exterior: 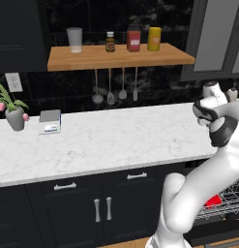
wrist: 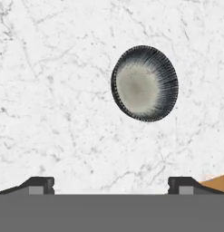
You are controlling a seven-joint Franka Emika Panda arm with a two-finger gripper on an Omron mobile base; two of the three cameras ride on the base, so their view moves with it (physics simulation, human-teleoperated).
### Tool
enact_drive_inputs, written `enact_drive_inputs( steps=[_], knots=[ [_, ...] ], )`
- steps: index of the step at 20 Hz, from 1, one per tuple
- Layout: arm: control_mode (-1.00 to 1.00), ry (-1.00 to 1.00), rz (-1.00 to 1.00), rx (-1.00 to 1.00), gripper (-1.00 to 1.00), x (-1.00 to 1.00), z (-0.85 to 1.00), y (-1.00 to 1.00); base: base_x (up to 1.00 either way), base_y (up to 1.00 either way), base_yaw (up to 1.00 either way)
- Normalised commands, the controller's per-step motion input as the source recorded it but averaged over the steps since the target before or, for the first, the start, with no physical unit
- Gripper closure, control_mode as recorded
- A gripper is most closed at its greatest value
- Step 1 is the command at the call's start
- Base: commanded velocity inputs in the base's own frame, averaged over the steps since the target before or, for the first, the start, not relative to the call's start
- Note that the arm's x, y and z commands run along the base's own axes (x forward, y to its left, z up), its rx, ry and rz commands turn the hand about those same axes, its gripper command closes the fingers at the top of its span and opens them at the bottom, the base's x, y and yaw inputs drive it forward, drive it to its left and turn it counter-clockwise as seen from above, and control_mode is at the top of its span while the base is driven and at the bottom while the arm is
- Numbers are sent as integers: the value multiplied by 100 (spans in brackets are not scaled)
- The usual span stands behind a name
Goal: Pick up the cup and bowl from the counter, place them in the dishwasher, and close the dishwasher door.
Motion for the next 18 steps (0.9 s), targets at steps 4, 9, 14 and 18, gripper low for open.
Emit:
enact_drive_inputs(
  steps=[4,9,14,18],
  knots=[
    [-100,0,0,15,-100,74,-23,-21,0,0,0],
    [-100,0,0,3,-100,33,-2,-11,0,0,0],
    [-100,0,0,2,-100,13,-33,-36,0,0,0],
    [-100,0,-5,5,-100,0,-52,-64,0,0,0]
  ],
)
